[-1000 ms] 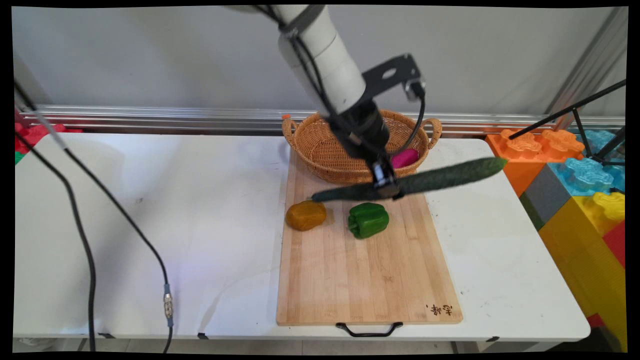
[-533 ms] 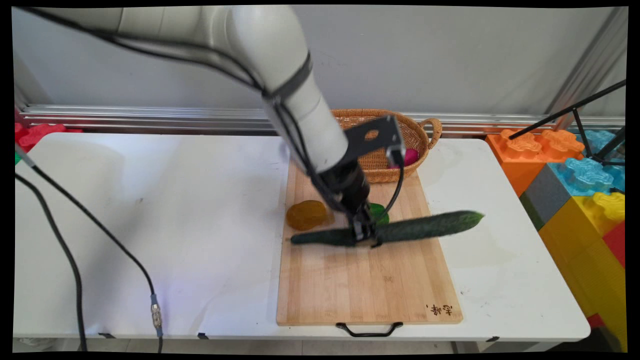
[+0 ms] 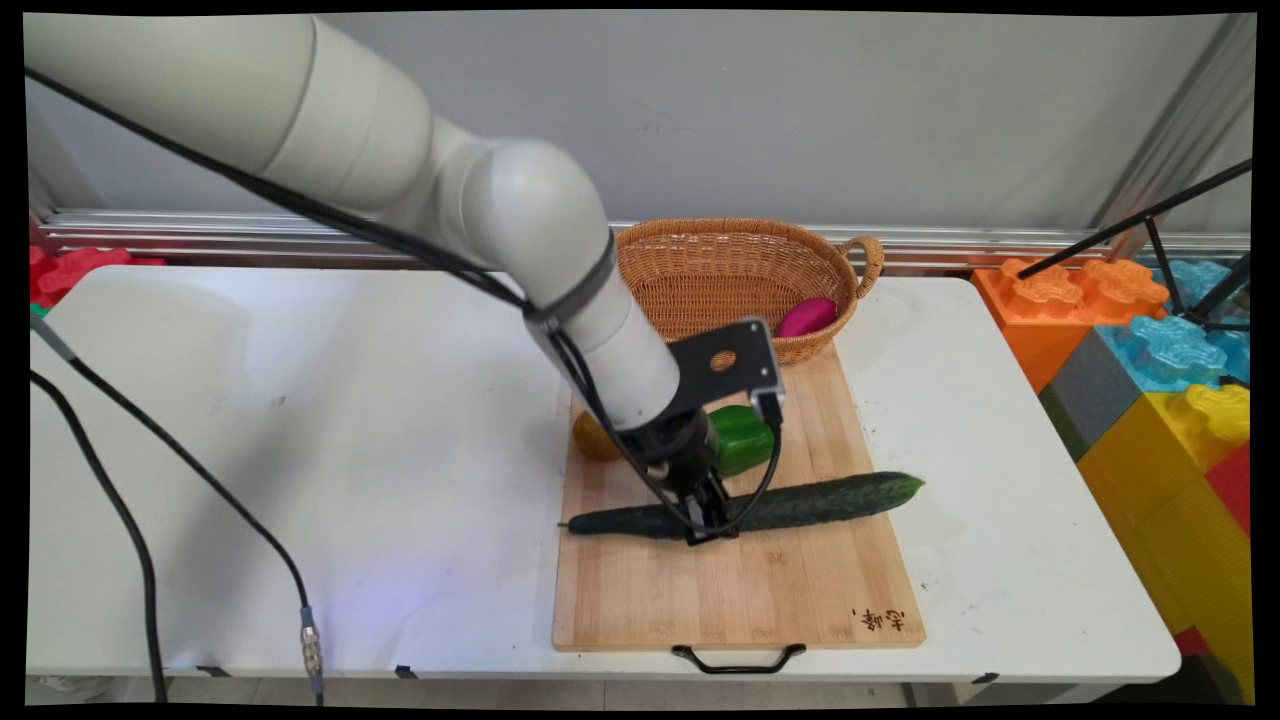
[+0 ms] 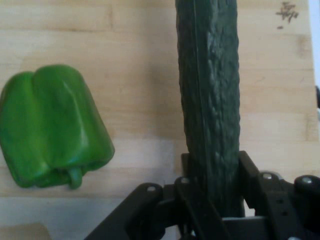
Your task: Place the picked object on the cutting board
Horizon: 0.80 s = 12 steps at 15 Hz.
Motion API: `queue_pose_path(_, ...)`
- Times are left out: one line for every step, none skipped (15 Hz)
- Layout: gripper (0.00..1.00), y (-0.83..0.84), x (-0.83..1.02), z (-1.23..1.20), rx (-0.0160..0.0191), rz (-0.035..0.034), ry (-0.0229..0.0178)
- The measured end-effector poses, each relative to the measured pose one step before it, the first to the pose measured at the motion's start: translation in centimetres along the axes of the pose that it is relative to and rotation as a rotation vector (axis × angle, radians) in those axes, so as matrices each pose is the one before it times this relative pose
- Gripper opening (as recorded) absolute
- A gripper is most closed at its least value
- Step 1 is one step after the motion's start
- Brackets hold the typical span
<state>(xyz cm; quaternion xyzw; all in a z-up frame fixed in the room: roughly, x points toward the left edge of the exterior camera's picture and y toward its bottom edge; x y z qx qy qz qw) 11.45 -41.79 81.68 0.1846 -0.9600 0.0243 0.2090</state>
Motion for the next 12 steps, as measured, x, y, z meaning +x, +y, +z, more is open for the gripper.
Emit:
queue_pose_path(0.0,0.091,-0.186,0.33,0.00355,-0.00191,-0.0014)
queue_pose_path(0.0,0.144,-0.275,0.443,0.00397,-0.00295,-0.00211)
queue_pose_path(0.0,0.152,-0.276,0.468,0.00395,-0.0026,-0.00214)
queue_pose_path(0.0,0.157,-0.209,0.402,0.00248,-0.00128,-0.0016)
queue_pose_path(0.0,0.126,-0.186,0.294,0.00168,-0.00069,-0.00244)
queue_pose_path(0.0,0.094,-0.133,0.204,0.00085,-0.00002,-0.00217)
queue_pose_path(1.0,0.064,-0.106,0.221,0.00355,0.00046,0.0002)
queue_pose_path(1.0,0.031,-0.025,0.158,0.00244,0.00066,-0.00004)
queue_pose_path(1.0,0.013,-0.015,0.082,0.00163,-0.00038,0.00016)
queue_pose_path(1.0,0.019,-0.007,0.085,0.00175,-0.003,0.00024)
queue_pose_path(1.0,0.001,0.015,0.048,0.001,-0.00459,0.00047)
queue_pose_path(1.0,-0.049,0.114,-0.067,0.00124,-0.00532,0.00196)
